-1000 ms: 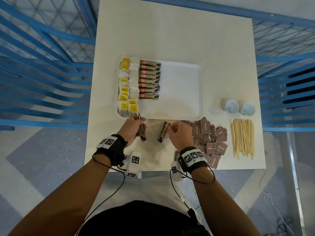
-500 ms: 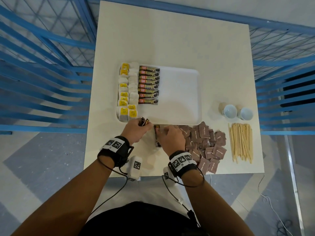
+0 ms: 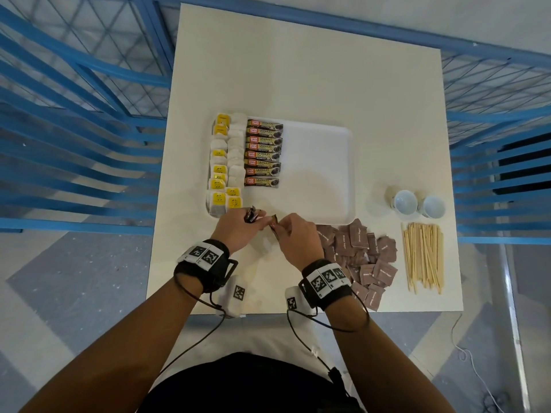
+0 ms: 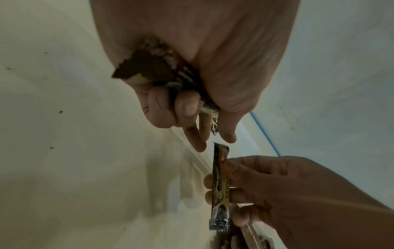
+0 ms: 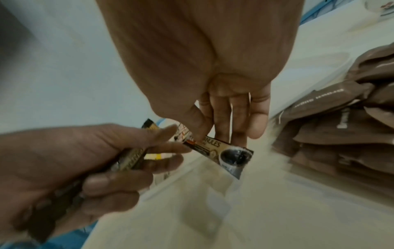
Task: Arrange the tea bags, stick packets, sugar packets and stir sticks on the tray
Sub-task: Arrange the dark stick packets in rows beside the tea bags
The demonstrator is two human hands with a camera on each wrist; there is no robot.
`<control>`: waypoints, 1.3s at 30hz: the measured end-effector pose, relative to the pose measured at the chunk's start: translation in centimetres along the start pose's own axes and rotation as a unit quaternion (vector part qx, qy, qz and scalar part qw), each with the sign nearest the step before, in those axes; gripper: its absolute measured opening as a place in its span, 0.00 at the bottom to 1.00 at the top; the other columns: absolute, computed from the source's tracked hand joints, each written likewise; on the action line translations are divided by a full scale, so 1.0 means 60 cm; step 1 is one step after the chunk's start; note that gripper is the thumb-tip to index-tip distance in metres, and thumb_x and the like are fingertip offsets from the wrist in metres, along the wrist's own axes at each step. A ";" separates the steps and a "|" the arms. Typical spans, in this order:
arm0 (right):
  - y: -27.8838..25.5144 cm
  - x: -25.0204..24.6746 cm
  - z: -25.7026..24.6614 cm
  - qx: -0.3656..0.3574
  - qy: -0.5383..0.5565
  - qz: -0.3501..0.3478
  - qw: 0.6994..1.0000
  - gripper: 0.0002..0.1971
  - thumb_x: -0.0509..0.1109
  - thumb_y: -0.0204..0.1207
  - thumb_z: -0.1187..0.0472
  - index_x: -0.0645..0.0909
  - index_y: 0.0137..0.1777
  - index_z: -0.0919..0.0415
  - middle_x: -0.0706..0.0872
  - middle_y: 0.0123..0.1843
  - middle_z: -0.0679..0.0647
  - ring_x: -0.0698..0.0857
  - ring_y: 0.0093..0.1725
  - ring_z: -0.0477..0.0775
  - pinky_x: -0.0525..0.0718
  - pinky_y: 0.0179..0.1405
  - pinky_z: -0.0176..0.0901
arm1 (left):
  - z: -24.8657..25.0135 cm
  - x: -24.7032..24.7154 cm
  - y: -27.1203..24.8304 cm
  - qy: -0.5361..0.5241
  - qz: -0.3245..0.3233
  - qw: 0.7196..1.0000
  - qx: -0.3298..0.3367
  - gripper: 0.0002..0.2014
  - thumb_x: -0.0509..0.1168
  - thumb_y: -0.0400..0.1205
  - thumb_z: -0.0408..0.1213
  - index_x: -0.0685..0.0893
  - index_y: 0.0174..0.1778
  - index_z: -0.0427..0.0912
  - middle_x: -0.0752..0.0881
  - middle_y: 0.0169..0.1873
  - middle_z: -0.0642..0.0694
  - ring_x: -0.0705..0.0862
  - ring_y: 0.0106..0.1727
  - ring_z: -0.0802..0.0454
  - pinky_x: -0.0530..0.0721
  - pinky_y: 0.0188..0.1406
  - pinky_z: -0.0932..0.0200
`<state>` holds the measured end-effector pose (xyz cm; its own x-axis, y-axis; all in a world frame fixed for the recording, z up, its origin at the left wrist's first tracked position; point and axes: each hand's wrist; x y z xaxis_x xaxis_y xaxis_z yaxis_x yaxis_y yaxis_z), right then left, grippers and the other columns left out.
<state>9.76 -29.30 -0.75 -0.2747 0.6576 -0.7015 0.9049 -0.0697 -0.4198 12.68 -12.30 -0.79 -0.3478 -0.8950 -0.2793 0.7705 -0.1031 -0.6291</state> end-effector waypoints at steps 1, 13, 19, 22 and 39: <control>0.003 -0.004 -0.003 -0.005 0.028 -0.007 1.000 0.08 0.71 0.83 0.53 0.82 0.49 0.58 0.89 0.39 0.52 0.87 0.38 0.54 0.87 0.39 0.52 | 0.002 0.001 0.002 -0.004 -0.002 1.000 0.006 0.11 0.73 0.82 0.51 0.92 0.54 0.50 0.93 0.44 0.53 0.88 0.47 0.60 0.81 0.51 0.61; 0.034 -0.061 -0.035 0.021 0.325 -0.069 0.943 0.08 0.68 0.85 0.65 0.87 0.59 0.64 0.89 0.39 0.61 0.77 0.30 0.50 0.77 0.32 0.42 | 0.038 -0.025 -0.013 -0.246 0.009 0.968 -0.044 0.10 0.70 0.87 0.39 0.90 0.55 0.35 0.82 0.20 0.54 0.62 0.17 0.56 0.59 0.15 0.63; 0.055 -0.066 -0.055 -0.133 0.087 -0.042 0.986 0.13 0.79 0.75 0.52 0.89 0.58 0.52 0.89 0.50 0.44 0.85 0.47 0.41 0.79 0.48 0.29 | 0.037 -0.031 -0.001 -0.254 0.116 0.959 -0.045 0.05 0.75 0.82 0.39 0.92 0.41 0.45 0.91 0.35 0.42 0.66 0.20 0.53 0.64 0.19 0.62; 0.069 -0.064 -0.059 -0.199 0.004 -0.012 0.980 0.12 0.78 0.76 0.54 0.90 0.58 0.51 0.84 0.50 0.48 0.80 0.52 0.49 0.74 0.53 0.38 | 0.038 -0.039 0.000 -0.243 0.134 0.960 -0.033 0.05 0.76 0.81 0.40 0.92 0.39 0.48 0.91 0.32 0.47 0.70 0.19 0.58 0.66 0.22 0.60; 0.126 -0.038 -0.032 -0.216 -0.008 0.021 0.976 0.11 0.77 0.78 0.54 0.87 0.59 0.54 0.87 0.53 0.44 0.77 0.54 0.46 0.74 0.58 0.39 | 0.016 -0.062 0.009 -0.271 0.132 0.949 -0.088 0.11 0.69 0.87 0.42 0.89 0.49 0.36 0.94 0.41 0.44 0.65 0.18 0.52 0.64 0.19 0.61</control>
<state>17.87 -29.91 -1.23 -0.2364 0.6489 -0.7232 0.9672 0.2283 -0.1113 14.92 -9.48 0.61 0.2078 -0.9764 -0.0593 0.6750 0.1870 -0.7137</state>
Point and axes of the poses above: each hand's wrist, its own y-axis towards the middle knuckle, its own x-axis out of the palm, z = x × y
